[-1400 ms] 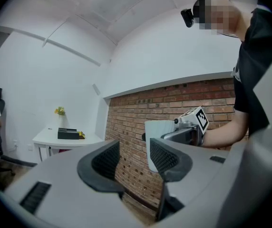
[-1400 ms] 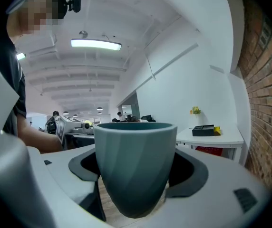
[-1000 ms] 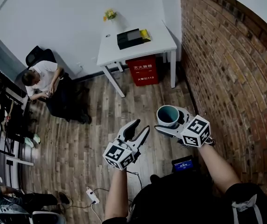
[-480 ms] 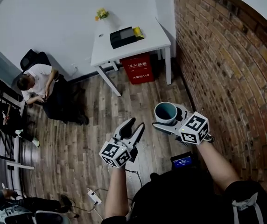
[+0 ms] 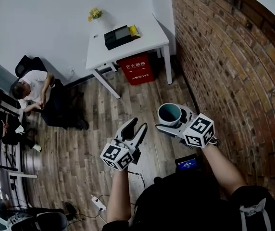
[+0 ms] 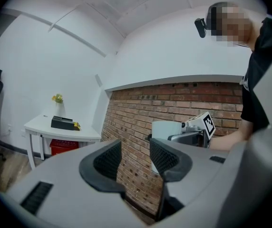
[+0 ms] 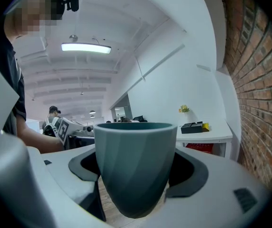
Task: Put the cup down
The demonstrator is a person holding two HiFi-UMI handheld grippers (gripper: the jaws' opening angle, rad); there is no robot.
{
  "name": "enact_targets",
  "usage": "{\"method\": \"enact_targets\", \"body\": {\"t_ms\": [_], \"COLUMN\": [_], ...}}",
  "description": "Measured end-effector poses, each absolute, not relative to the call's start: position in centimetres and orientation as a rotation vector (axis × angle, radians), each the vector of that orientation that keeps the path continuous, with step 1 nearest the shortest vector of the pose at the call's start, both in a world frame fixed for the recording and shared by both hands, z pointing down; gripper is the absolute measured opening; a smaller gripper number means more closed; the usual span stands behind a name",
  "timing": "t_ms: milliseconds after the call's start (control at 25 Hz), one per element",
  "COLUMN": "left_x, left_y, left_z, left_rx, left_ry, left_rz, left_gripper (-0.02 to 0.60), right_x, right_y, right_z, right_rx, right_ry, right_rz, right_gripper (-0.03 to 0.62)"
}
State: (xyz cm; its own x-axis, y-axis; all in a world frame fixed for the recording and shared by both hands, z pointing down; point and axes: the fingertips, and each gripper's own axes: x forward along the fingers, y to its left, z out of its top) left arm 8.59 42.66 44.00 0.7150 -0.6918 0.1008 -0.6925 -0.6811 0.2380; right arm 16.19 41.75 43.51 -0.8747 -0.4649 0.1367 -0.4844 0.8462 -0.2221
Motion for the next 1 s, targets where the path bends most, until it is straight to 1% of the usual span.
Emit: {"method": "enact_targets", "body": {"t_ms": [240, 560, 840, 1000], "left_x": [9.3, 6.2, 1.7, -1.2], "left_y": [40.3, 36.5, 28.9, 22.9], "left_z": [43.9, 45.0, 46.7, 47.0], "left_rx": [2.662, 2.61, 2.656, 2.694], "left_ry": [-1.159, -1.261, -1.287, -1.243], "left_rz": [0.037, 0.028, 0.059, 0.086], "left_gripper": [0.189, 0.189, 0.189, 0.189], "right_x": [18.5, 18.5, 15.1, 11.4], "right_y": [40.4, 36.2, 28.7, 22.3], "right_z": [44.7, 46.3, 47.9, 47.9], "right_rx": [0.766, 0.773, 0.806, 0.827], "right_ry": [-2.927, -2.907, -2.866, -2.843], "right_rz": [0.397, 0.43, 0.416, 0.429], "right_gripper": [0.388, 0.388, 0.388, 0.388]}}
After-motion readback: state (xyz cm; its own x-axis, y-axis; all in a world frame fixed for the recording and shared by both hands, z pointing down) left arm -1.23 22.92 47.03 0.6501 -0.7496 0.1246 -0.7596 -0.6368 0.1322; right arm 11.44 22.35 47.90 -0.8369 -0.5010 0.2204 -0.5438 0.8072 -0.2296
